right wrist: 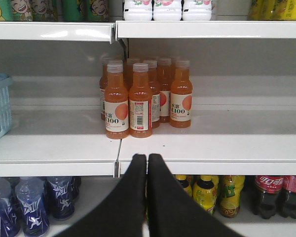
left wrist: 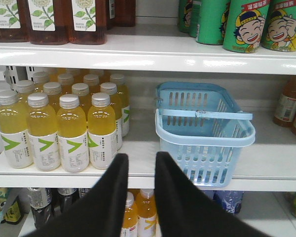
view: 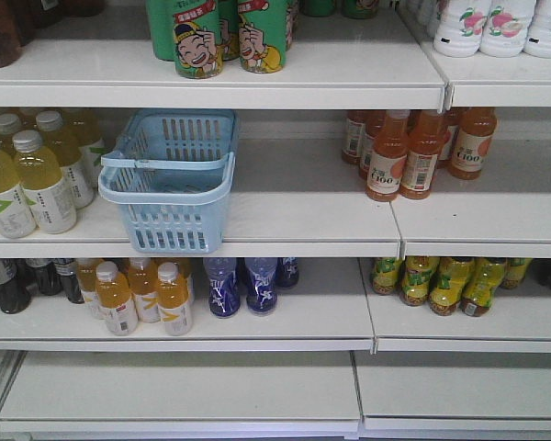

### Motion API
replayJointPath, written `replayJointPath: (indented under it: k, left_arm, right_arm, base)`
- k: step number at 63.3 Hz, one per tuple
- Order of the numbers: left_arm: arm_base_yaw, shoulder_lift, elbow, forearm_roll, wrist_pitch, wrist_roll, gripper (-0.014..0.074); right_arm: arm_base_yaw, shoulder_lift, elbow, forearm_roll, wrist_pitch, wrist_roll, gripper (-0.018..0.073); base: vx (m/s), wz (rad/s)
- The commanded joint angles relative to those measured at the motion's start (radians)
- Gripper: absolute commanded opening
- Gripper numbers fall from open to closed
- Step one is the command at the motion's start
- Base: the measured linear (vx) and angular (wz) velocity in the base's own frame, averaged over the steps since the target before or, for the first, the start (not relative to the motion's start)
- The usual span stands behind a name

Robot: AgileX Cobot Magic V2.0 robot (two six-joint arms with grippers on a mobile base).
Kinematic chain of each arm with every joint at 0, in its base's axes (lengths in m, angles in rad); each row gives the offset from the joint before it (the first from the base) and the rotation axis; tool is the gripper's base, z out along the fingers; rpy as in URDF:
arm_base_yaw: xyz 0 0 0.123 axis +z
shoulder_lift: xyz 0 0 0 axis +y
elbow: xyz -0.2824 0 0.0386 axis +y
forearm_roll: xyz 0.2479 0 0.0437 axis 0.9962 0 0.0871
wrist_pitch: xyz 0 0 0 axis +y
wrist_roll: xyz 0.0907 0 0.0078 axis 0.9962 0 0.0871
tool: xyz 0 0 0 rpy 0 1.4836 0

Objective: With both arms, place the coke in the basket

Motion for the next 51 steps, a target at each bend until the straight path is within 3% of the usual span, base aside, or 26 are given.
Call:
replayJointPath:
  k: [1, 12, 20, 26, 32, 39, 44, 51]
  left_arm:
    - [-0.003, 0.013, -0.033, -0.009, -0.062, 0.0, 0.0285]
    - [-0.003, 0.013, -0.033, -0.023, -0.072, 0.0, 0.0506]
    - [-0.003, 0.014, -0.032, -0.158, -0.112, -0.003, 0.0561]
    - [-0.003, 0.04, -0.032, -0.371, -0.157, -0.015, 0.0559]
    - [-0.003, 0.104, -0.032, -0.666, -0.206, -0.019, 0.0559]
    - [-0.003, 0.222, -0.033, -0.956, -0.231, -0.018, 0.0559]
    - [-0.003, 0.312, -0.033, -1.113, -0.225, -0.009, 0.0559]
    - [-0.003, 0.436, -0.053, -1.257, -0.219, 0.016, 0.0559]
  right_arm:
    - [-0.003, -0.018, 0.01, -0.008, -0.071, -0.005, -0.0008]
    - [-0.003, -0.018, 0.01, -0.008, -0.071, -0.005, -0.0008]
    - [-0.003, -0.018, 0.01, -0.008, -0.071, -0.005, -0.0008]
    - [-0.003, -0.018, 0.01, -0.008, -0.071, -0.005, -0.0008]
    - [-0.003, -0.018, 0.01, -0.008, -0.071, -0.005, -0.0008]
    - [-0.003, -0.018, 0.01, -0.008, -0.071, -0.005, -0.0008]
    - [-0.003, -0.018, 0.01, -0.008, -0.071, -0.005, -0.0008]
    - [-0.003, -0.018, 0.01, -0.008, -0.071, -0.005, -0.0008]
  base:
    - [0.0, 0.0]
    - [0.0, 0.0]
    - [0.0, 0.0]
    - [0.0, 0.0]
    - [0.0, 0.0]
    - [0.0, 0.0]
    - [0.0, 0.0]
    - [0.0, 0.0]
